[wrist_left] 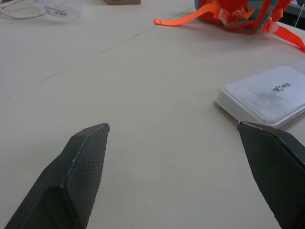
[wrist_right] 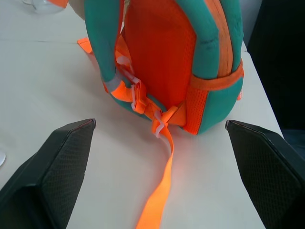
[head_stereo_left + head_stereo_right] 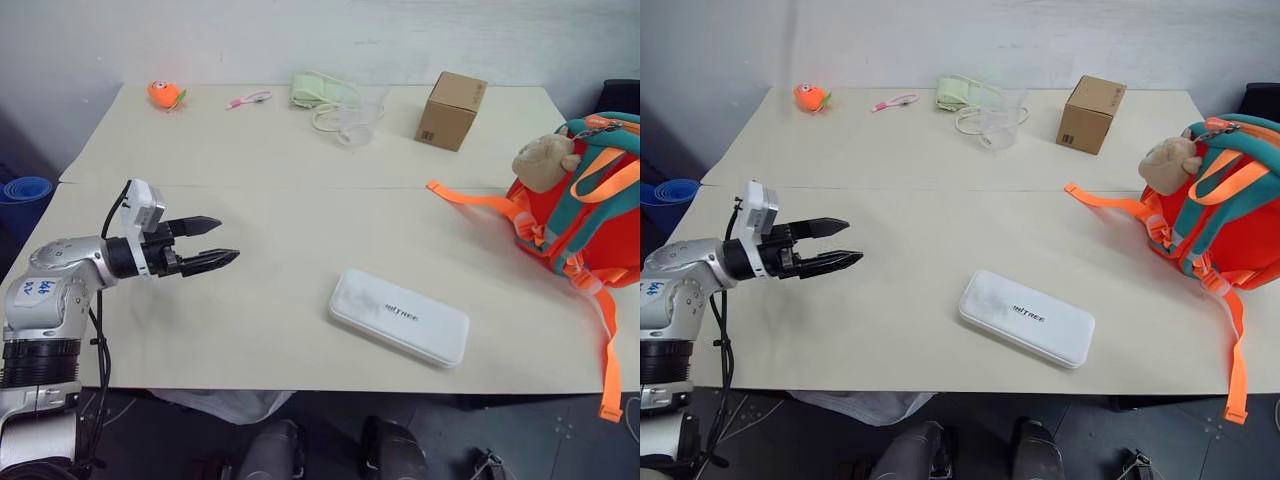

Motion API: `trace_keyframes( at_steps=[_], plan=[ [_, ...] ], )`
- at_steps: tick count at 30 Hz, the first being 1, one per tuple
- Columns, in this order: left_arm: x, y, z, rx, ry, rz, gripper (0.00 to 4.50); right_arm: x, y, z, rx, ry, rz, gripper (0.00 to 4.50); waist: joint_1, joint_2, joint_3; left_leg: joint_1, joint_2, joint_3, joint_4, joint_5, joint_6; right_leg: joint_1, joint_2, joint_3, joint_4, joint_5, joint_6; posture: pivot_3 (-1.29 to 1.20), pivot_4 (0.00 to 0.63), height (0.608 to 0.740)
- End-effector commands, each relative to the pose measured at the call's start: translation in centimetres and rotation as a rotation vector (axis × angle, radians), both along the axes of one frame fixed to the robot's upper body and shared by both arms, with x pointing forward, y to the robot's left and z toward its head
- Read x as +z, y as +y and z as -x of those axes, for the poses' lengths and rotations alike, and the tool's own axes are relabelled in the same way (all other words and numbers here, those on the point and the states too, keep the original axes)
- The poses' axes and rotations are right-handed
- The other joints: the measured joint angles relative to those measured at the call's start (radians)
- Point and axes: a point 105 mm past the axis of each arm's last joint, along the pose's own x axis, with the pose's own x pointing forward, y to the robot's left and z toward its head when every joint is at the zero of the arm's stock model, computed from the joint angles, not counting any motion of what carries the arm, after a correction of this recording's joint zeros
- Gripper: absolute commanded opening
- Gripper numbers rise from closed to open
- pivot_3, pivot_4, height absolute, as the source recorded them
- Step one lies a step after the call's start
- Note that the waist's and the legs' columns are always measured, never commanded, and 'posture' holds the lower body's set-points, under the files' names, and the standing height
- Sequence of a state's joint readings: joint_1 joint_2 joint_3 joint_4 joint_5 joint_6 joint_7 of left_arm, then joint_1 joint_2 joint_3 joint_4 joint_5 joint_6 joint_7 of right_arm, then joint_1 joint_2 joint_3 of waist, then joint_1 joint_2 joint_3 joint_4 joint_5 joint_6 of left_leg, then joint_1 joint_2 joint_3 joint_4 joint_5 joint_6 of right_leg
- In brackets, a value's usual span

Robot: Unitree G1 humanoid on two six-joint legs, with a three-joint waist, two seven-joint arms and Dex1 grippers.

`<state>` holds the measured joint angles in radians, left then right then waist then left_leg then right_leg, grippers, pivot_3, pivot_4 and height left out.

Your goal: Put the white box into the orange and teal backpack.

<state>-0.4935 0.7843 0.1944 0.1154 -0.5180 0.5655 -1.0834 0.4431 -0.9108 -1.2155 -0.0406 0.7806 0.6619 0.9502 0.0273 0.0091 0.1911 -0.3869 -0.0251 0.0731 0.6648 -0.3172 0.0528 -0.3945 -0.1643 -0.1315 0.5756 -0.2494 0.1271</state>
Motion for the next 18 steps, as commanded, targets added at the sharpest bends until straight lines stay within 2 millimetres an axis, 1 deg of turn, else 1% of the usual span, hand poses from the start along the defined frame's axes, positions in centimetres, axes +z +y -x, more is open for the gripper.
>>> trace_keyframes(
  at_steps=[1,14,16,18],
  plan=[
    [0.8,-0.6,0.5,-0.031,-0.039,-0.01,4.5,0.2,0.6,-0.3,0.011,-0.014,0.008,4.48,-0.001,0.0,0.0,0.0,0.0,0.0,0.0,0.0,0.0,0.0,0.0,0.0,0.0,0.0,0.0,0.0,0.15,0.74],
    [1.2,-1.0,0.0,-0.028,-0.046,-0.031,4.5,0.1,0.8,-0.6,-0.024,-0.022,0.023,4.48,0.0,0.0,0.0,0.0,0.0,0.0,0.0,-0.001,-0.001,0.0,0.004,0.0,0.001,0.0,0.0,0.0,0.15,0.74],
    [1.3,-1.3,-0.3,-0.029,-0.046,-0.029,4.5,0.0,1.2,-1.0,-0.016,-0.02,0.042,4.48,0.0,0.0,0.0,0.0,0.0,0.0,0.0,-0.001,-0.001,0.0,0.004,0.0,0.001,0.0,0.0,0.0,0.15,0.74],
    [1.2,-1.9,-0.7,-0.048,-0.053,-0.039,4.5,0.2,2.2,-1.6,0.025,-0.022,0.046,4.48,0.0,0.0,0.0,0.0,0.0,0.0,0.0,-0.001,-0.001,0.0,0.005,0.0,0.001,0.0,0.0,0.0,0.15,0.74]
  ],
)
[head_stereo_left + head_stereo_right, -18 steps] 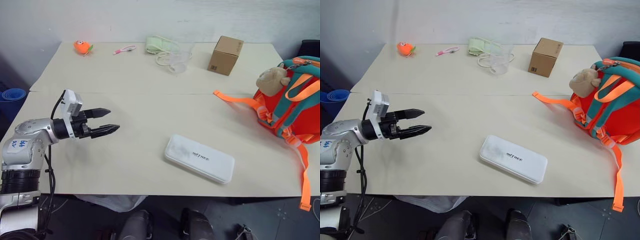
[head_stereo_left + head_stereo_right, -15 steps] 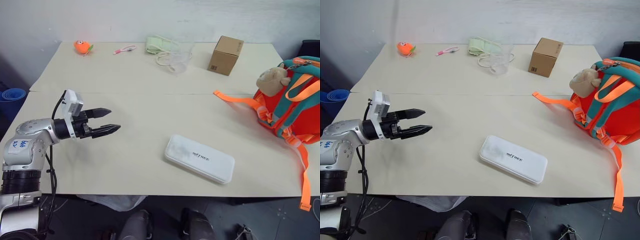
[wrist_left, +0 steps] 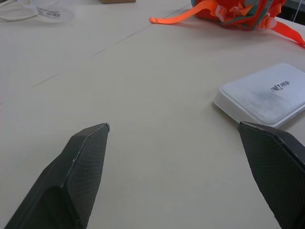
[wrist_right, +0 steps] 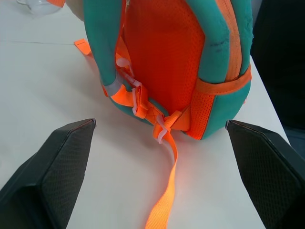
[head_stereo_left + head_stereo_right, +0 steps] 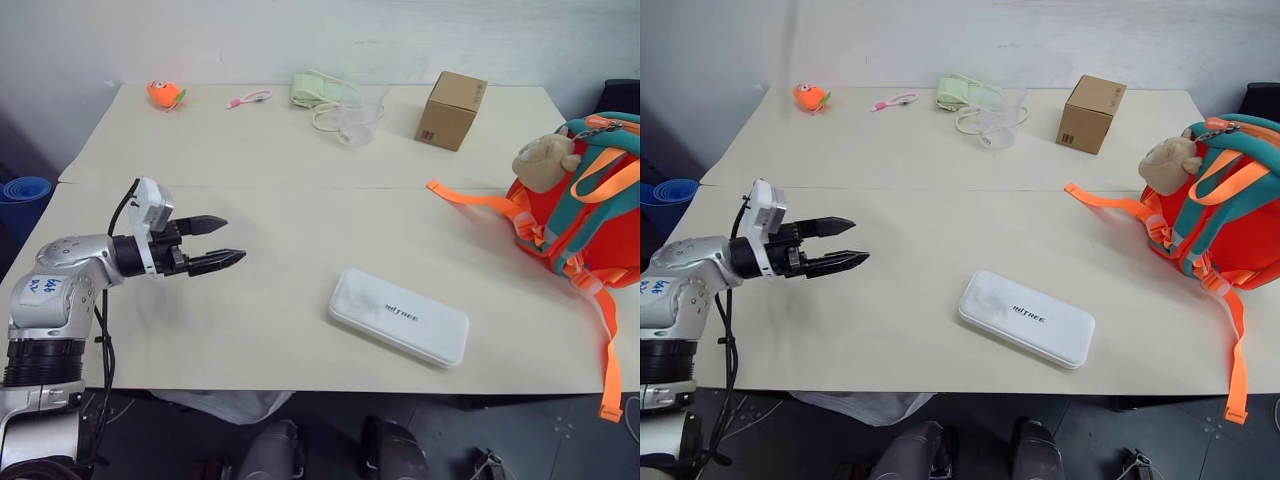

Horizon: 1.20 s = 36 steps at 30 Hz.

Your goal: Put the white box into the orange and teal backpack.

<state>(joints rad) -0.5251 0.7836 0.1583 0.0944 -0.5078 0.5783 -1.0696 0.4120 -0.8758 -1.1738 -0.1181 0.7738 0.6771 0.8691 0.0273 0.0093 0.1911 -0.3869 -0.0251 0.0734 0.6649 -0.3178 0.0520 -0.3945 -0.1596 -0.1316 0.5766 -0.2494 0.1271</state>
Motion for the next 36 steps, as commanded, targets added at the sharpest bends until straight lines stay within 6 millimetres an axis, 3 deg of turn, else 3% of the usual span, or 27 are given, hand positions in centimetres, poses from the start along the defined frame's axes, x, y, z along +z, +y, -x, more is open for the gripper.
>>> trace_keyframes(
  at_steps=[1,4,8,12,15,17,22,27,32,36],
  plan=[
    [0.6,-1.5,-0.4,-0.061,-0.047,-0.024,4.32,0.7,2.3,-1.0,0.083,-0.018,0.027,4.31,0.0,0.0,0.0,0.0,0.0,0.0,0.0,0.0,0.0,0.0,0.0,0.0,0.0,0.0,0.0,0.0,0.15,0.74],
    [-1.0,-3.4,0.4,-0.201,-0.042,-0.115,3.64,-0.3,5.8,-1.7,0.226,0.036,0.02,3.57,0.0,0.0,0.0,0.0,0.0,0.001,0.0,0.0,0.0,0.0,0.001,0.0,0.001,0.0,0.0,0.0,0.15,0.74],
    [-2.8,-5.5,0.6,-0.328,-0.05,-0.204,2.47,-2.5,8.8,-2.4,0.347,0.146,0.039,2.3,0.0,0.0,0.0,0.0,0.002,0.001,0.0,0.0,-0.001,0.0,0.005,0.0,0.001,0.0,0.0,0.0,0.15,0.74],
    [-4.7,-8.6,0.0,-0.429,-0.067,-0.249,1.22,-6.6,12.1,-3.0,0.509,0.286,0.063,0.89,0.006,-0.001,0.0,0.0,0.002,0.001,0.002,0.0,-0.001,0.0,0.006,-0.001,0.0,0.0,-0.001,0.0,0.15,0.74],
    [-5.6,-9.6,0.0,-0.475,-0.074,-0.268,0.4,-7.8,13.7,-3.3,0.569,0.318,0.061,0.01,0.006,-0.001,0.0,0.0,0.002,0.002,0.002,0.001,0.003,0.0,0.006,0.0,0.001,0.001,0.0,0.0,0.15,0.74],
    [-6.2,-10.5,-0.1,-0.491,-0.077,-0.275,0.04,-8.8,14.9,-3.6,0.616,0.345,0.064,0.0,0.003,-0.001,0.0,0.0,0.003,0.002,0.002,0.002,0.005,0.0,0.007,0.0,0.0,0.001,0.0,0.0,0.15,0.74],
    [-6.9,-11.9,-0.5,-0.48,-0.066,-0.294,0.04,-10.4,15.7,-4.8,0.606,0.377,0.103,0.0,0.0,-0.001,0.0,-0.001,0.004,0.002,0.004,0.002,0.005,0.0,0.007,0.0,0.001,0.001,-0.001,0.0,0.15,0.74],
    [-7.3,-12.9,0.5,-0.523,-0.06,-0.289,0.04,-11.7,16.1,-6.5,0.565,0.373,0.117,0.0,0.001,-0.001,0.0,-0.001,0.004,0.002,0.006,0.002,0.005,0.0,0.007,0.0,0.002,0.001,-0.001,0.0,0.15,0.74],
    [-7.5,-12.9,2.7,-0.608,-0.011,-0.271,0.04,-10.8,16.4,-8.9,0.51,0.284,0.09,0.0,-0.002,0.0,0.0,-0.001,0.004,0.002,0.007,0.002,0.005,-0.001,0.007,0.0,0.004,0.001,-0.001,0.0,0.15,0.74],
    [-7.4,-12.6,2.8,-0.582,0.021,-0.238,0.04,-9.8,15.8,-10.6,0.468,0.241,0.089,0.0,0.0,0.0,0.0,-0.002,0.005,0.002,0.012,0.002,0.005,-0.001,0.007,0.0,0.005,0.001,-0.002,0.0,0.15,0.74]
  ],
)
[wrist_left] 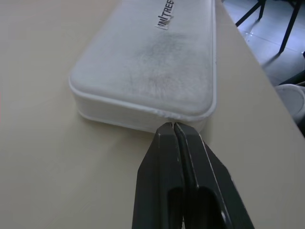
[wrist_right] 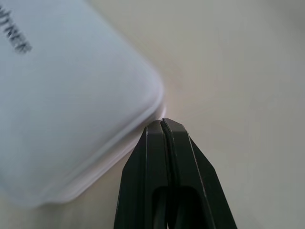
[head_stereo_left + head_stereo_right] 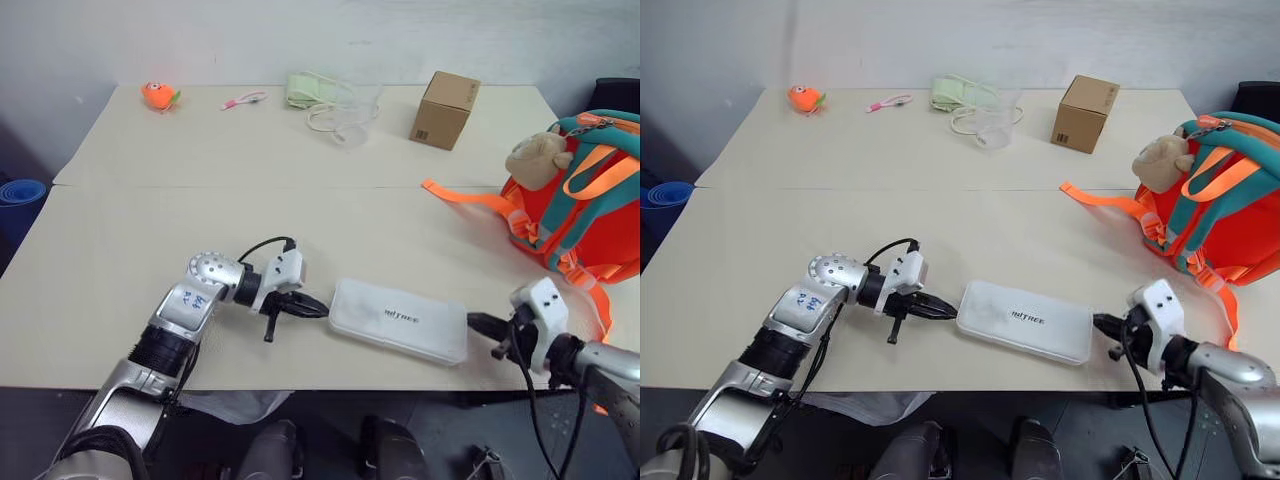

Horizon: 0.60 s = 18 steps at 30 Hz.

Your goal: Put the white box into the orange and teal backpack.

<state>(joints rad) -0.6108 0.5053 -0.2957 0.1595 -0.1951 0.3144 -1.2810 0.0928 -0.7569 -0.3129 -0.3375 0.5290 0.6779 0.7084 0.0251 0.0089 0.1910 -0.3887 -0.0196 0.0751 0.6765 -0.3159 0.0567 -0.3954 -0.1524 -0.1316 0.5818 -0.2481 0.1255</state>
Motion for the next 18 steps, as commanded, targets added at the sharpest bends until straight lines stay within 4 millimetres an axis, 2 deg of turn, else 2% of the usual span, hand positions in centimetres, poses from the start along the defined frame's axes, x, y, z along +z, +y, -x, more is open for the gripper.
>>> trace_keyframes(
  at_steps=[1,5,6,11,12,18],
  plan=[
    [0.9,0.2,0.3,0.004,0.005,0.033,0.04,1.0,-0.6,-1.1,-0.031,-0.044,0.007,0.0,0.003,0.0,0.0,0.0,0.0,0.0,0.001,0.0,0.0,0.0,0.0,0.0,0.0,0.0,0.0,0.0,0.15,0.74],
    [0.7,0.8,0.3,0.049,0.047,0.027,0.04,1.0,-0.7,-1.1,-0.041,-0.047,0.028,0.0,0.003,0.0,0.0,-0.002,0.0,-0.002,0.003,-0.002,0.001,0.0,-0.001,0.003,0.001,0.0,0.0,0.0,0.15,0.74],
    [0.6,1.3,0.1,0.076,0.07,0.023,0.22,1.0,-0.8,-1.1,-0.045,-0.047,0.035,0.0,0.002,0.0,0.0,-0.002,0.0,-0.002,0.004,-0.002,0.002,0.0,-0.001,0.003,0.001,0.0,0.0,0.0,0.15,0.74],
    [0.7,3.2,-1.3,0.261,0.32,0.014,1.44,1.5,-1.3,0.2,-0.039,-0.036,0.069,0.0,0.003,0.0,0.0,-0.002,0.0,-0.001,0.004,-0.003,0.002,0.0,0.001,0.0,0.002,0.0,0.0,0.0,0.15,0.74],
    [0.9,3.3,-1.3,0.288,0.403,0.023,1.85,1.5,-1.3,0.5,-0.028,-0.027,0.07,0.0,0.003,0.0,0.0,-0.002,0.0,-0.001,0.004,-0.003,0.002,0.0,0.001,-0.001,0.002,0.0,0.0,0.0,0.15,0.74],
    [1.8,2.1,-0.4,0.354,0.819,0.051,3.52,0.5,0.0,1.9,0.021,0.003,0.064,0.0,0.002,0.0,0.0,-0.002,0.0,-0.001,0.005,-0.003,0.003,0.0,0.001,0.0,0.002,0.0,0.0,0.0,0.15,0.74]
  ],
)
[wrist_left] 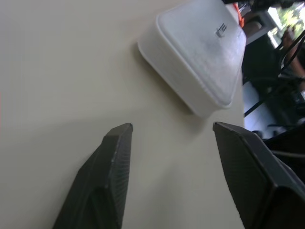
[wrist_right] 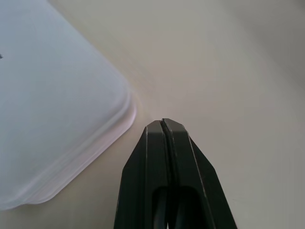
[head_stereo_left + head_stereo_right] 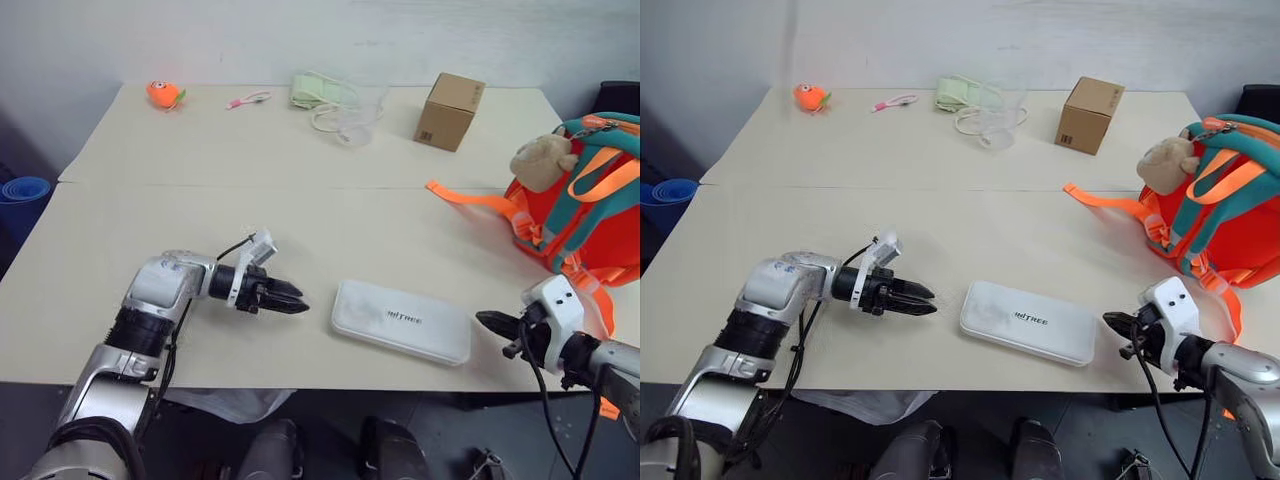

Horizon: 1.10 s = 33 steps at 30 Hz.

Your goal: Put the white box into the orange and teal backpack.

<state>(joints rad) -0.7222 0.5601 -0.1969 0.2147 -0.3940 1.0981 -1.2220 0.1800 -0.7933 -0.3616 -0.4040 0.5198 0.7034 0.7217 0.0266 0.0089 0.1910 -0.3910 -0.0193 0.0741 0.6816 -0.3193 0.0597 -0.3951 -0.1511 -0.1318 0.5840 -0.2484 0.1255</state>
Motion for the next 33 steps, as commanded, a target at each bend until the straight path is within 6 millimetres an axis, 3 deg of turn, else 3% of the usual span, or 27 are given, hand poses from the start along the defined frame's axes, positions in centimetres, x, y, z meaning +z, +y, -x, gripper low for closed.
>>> trace_keyframes(
  at_steps=[1,4,9,14,17,21,25,27,30,33],
  plan=[
    [0.7,-1.3,0.7,0.022,0.213,0.038,3.81,0.3,1.1,0.3,0.03,-0.031,-0.004,0.0,0.0,0.0,0.0,0.0,0.0,0.0,0.0,0.0,0.0,0.0,0.0,0.0,0.0,0.0,0.0,0.0,0.15,0.74],
    [0.5,-2.3,0.5,0.046,0.289,0.025,4.43,-0.2,1.8,0.2,0.04,-0.034,-0.02,0.0,0.0,0.0,0.0,0.0,0.0,0.0,0.0,0.0,0.0,0.0,0.0,0.0,0.001,0.0,0.0,0.0,0.15,0.74],
    [-1.0,-4.5,0.6,0.043,0.368,-0.013,4.43,-1.2,3.5,-0.1,0.07,-0.038,-0.036,0.0,0.0,0.0,0.0,0.001,0.0,0.001,0.0,0.0,-0.001,0.0,0.001,0.001,0.001,0.0,0.0,0.0,0.15,0.74],
    [-0.7,-7.3,0.6,0.03,0.445,0.06,4.43,-1.6,3.9,-0.8,0.059,-0.059,-0.045,0.0,0.005,0.0,0.0,0.002,0.0,0.001,0.001,0.0,-0.002,0.001,0.0,0.001,0.001,0.0,0.0,0.0,0.15,0.74],
    [0.0,-7.3,0.2,0.045,0.468,0.113,3.88,-1.7,3.8,-0.7,0.049,-0.064,-0.042,0.0,0.005,0.0,0.0,0.002,-0.001,0.001,0.001,0.0,-0.002,0.001,0.0,0.002,0.001,0.0,0.0,0.0,0.15,0.74],
    [1.2,-6.9,-0.2,0.054,0.48,0.186,2.74,-2.0,2.9,0.0,0.013,-0.073,-0.04,0.0,0.0,0.0,0.0,0.002,0.001,0.001,0.001,0.0,-0.003,0.0,0.002,0.001,0.001,0.0,0.0,0.0,0.15,0.74],
    [2.5,-6.4,-0.3,0.059,0.463,0.237,1.58,-1.0,1.7,1.1,-0.071,-0.105,-0.088,0.0,0.003,0.0,0.0,0.002,0.001,0.001,0.001,0.0,-0.004,0.0,0.001,0.001,0.001,0.0,0.0,0.0,0.15,0.74],
    [3.2,-5.8,-0.2,0.06,0.461,0.267,1.21,-0.2,0.6,2.0,-0.129,-0.124,-0.111,0.35,0.002,0.0,0.0,0.002,0.001,0.001,0.001,-0.001,-0.004,0.0,0.001,0.002,0.001,0.0,0.0,0.0,0.15,0.74],
    [4.4,-4.4,0.1,0.057,0.438,0.313,1.21,1.4,-1.6,3.5,-0.225,-0.168,-0.122,1.19,0.0,0.0,0.0,0.001,0.001,0.001,0.001,-0.002,-0.006,0.0,0.001,0.003,0.001,0.0,0.0,0.0,0.15,0.74],
    [5.7,-2.9,0.1,0.074,0.393,0.363,1.21,3.6,-4.3,3.6,-0.347,-0.248,-0.14,2.17,-0.003,0.0,0.0,0.002,0.001,0.001,0.001,-0.003,-0.008,0.0,0.001,0.005,0.002,0.0,0.0,0.0,0.15,0.74]
  ],
)
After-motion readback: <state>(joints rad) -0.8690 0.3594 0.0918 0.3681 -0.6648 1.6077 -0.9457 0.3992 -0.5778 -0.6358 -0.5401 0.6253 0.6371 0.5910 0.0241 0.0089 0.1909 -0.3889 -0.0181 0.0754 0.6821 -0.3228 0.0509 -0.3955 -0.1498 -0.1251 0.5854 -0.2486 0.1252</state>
